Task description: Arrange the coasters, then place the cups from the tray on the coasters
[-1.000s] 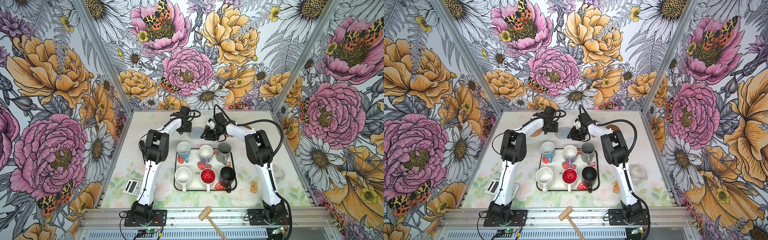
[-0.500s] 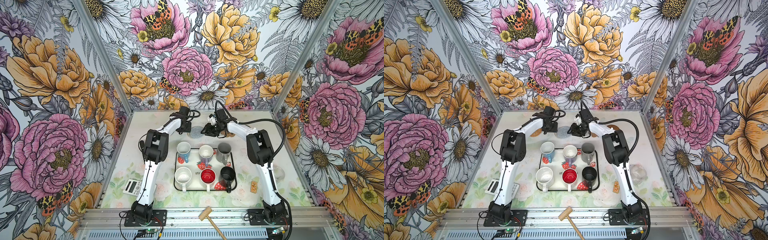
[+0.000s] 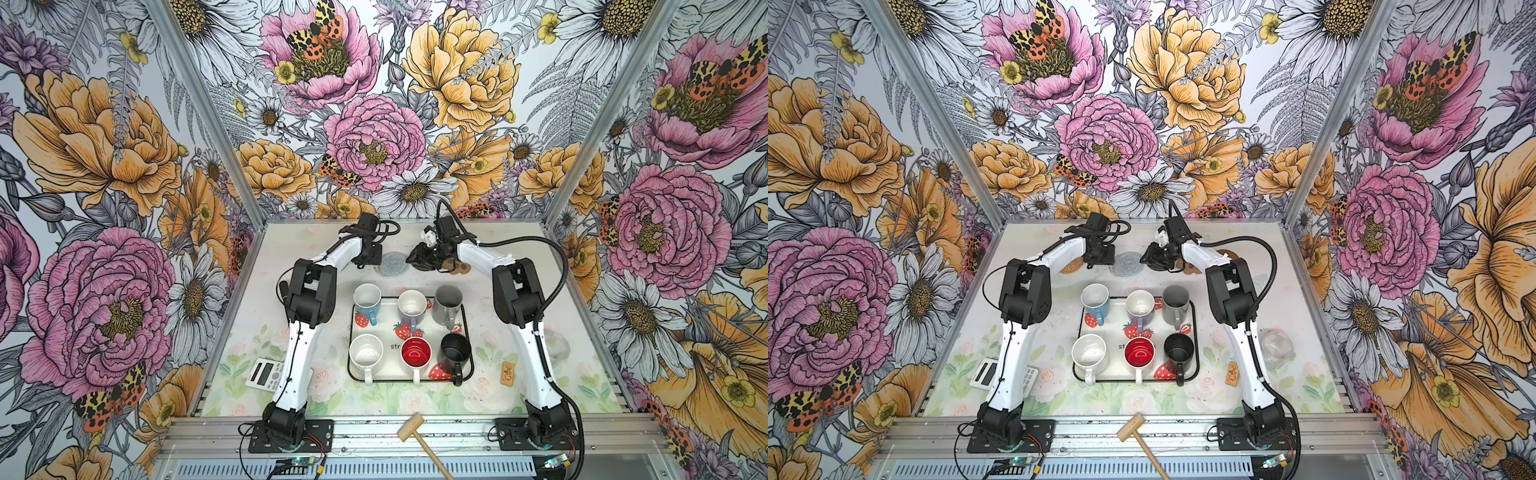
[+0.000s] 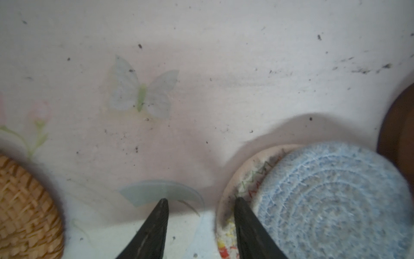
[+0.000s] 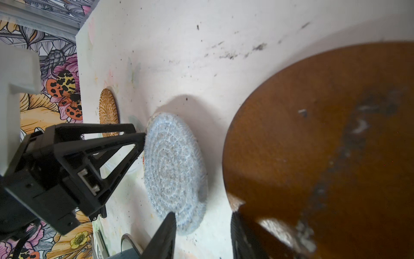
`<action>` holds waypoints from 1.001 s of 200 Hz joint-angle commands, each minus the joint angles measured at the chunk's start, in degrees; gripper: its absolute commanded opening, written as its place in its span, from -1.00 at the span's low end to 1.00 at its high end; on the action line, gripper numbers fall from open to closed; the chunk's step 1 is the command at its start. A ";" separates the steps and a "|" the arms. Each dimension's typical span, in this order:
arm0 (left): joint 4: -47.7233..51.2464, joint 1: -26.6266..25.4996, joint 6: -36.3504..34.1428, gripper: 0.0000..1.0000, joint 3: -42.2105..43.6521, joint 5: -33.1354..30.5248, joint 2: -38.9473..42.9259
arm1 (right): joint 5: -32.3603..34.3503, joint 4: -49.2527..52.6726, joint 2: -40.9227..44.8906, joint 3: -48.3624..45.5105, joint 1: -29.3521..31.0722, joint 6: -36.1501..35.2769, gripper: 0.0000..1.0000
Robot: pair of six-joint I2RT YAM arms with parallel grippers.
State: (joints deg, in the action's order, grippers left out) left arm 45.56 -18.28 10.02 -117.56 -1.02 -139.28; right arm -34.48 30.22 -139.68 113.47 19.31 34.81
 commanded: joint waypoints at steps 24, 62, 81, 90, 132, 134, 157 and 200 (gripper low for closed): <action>3.57 1.67 -0.71 -0.02 2.11 -3.21 -0.69 | -1.37 -0.84 -2.39 4.06 0.99 0.67 -0.16; 3.49 1.84 -0.80 -0.02 2.31 -3.42 -0.81 | -1.56 -0.82 -4.07 5.46 1.34 1.54 -0.20; 3.49 1.84 -1.05 -0.03 2.34 -3.65 -0.86 | -1.57 -0.78 -4.61 6.05 1.52 1.80 -0.21; 3.52 1.94 -1.14 -0.03 2.34 -3.90 -0.81 | -1.53 -0.77 -4.85 6.36 1.52 1.82 -0.22; 3.53 2.10 -1.06 -0.03 2.52 -3.91 -0.99 | -1.64 -0.78 -6.38 7.96 1.70 2.54 -0.28; 3.49 2.02 -1.06 -0.03 2.51 -4.00 -0.99 | -1.64 -0.78 -6.44 7.96 1.70 2.54 -0.29; 3.51 2.29 -1.14 -0.03 2.52 -4.01 -0.99 | -1.40 -0.77 -6.49 8.00 1.70 2.63 -0.56; 3.51 2.76 -1.23 -0.04 2.82 -4.56 -0.90 | -1.31 -0.77 -6.14 7.83 1.72 2.54 -1.00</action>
State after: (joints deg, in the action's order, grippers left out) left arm 45.56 -17.54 10.02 -117.34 -1.02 -139.22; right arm -35.88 30.04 -145.12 119.87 20.62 37.78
